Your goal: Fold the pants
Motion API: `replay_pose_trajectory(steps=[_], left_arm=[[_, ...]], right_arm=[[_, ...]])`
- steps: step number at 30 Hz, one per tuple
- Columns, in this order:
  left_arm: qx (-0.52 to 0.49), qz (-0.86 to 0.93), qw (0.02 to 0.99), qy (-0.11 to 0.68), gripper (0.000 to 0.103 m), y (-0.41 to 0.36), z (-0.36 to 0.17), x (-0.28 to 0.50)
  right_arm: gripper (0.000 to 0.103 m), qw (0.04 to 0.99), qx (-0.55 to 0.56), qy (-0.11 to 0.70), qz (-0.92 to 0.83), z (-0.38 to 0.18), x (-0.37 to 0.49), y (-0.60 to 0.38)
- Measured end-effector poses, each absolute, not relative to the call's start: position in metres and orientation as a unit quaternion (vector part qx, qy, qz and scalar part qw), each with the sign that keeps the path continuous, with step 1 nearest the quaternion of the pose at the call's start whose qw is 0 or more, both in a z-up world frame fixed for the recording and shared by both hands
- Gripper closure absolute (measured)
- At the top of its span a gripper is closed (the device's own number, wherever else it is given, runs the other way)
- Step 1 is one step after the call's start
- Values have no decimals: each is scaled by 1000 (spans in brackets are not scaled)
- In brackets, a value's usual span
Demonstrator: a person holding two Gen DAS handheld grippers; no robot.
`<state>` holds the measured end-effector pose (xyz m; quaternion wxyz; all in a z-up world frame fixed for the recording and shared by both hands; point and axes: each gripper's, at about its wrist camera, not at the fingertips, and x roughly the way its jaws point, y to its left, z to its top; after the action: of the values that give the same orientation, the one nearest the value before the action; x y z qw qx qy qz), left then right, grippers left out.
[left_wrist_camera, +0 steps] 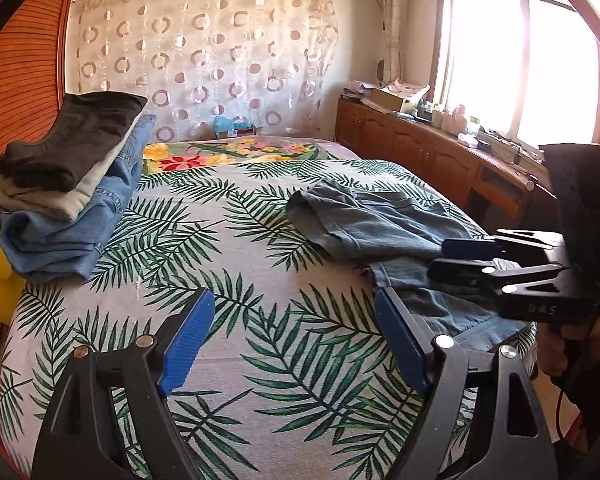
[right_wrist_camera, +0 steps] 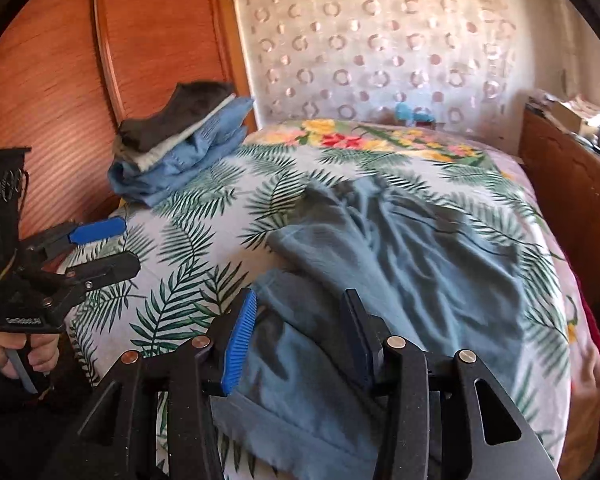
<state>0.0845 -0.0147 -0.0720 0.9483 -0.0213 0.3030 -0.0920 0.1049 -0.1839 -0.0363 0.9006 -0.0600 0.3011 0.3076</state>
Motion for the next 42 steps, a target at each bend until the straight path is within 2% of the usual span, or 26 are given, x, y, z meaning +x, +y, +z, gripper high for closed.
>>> replay_pose_trajectory(steps=[12,21,22,25,26,28,42], left_arm=[[-28,-89,948,306,20,-8,-75,85],[-27,-92,946,308,20,-11,-77,84],[-27,-93,946,309,20,-11,-77,84],[-26,-95,946,310,20,-12,-78,83],[-25,-95,945,310,20,-12,-78,83],[-24,-96,945,312,20,-13,-79,83],[-18,-107,942,317,20,-22,-84,83]], right_arm=[[57,874,-143,344,312,-53,147,-133],[58,872,-206,337,288,-63,146,-109],[68,873,-204,337,288,-62,147,-110],[90,875,-185,340,292,-56,150,-117],[92,874,-172,339,301,-52,150,-120],[95,878,-160,333,303,-46,152,-127],[96,927,-141,260,229,12,156,-178]])
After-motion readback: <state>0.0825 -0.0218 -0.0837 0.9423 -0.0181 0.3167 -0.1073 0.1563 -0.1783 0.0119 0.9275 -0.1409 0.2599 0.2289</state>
